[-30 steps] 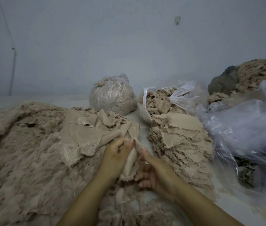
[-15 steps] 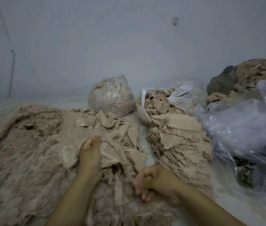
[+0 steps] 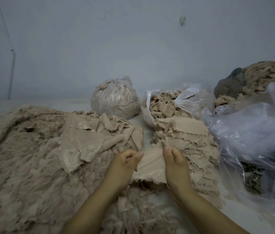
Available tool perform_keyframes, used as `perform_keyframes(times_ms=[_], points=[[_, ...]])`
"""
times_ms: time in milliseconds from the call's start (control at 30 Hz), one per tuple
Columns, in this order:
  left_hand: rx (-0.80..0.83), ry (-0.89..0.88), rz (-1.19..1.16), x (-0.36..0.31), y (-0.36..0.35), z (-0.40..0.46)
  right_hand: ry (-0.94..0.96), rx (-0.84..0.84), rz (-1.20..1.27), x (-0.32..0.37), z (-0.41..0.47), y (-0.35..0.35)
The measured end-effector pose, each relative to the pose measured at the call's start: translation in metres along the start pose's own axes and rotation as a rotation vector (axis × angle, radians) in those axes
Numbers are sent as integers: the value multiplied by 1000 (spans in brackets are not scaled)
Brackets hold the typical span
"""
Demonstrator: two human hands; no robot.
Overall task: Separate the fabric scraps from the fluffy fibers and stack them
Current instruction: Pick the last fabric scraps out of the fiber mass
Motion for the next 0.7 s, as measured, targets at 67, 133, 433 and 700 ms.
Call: perform_keyframes(times_ms=[67,133,433,700], points=[[-36,31,-59,3,1,0,-11,-3,6,-2,1,2],[42,121,-229,5,1,-1,-19,-30,19,-2,2,3],[54,373,-478,12,3,0,26,-95,-29,4,11,13],[130,323,-362,18,21,4,136,18,-308,53,51,12]])
Point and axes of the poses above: each hand's wrist, its own z-axis towards the middle knuckle, its own y-axis out of the back of the hand, x = y × z, the point moved 2 cm from there along z, towards the middle knuckle, and after that the axes turned 11 degrees about z, right-handed, at the moved point
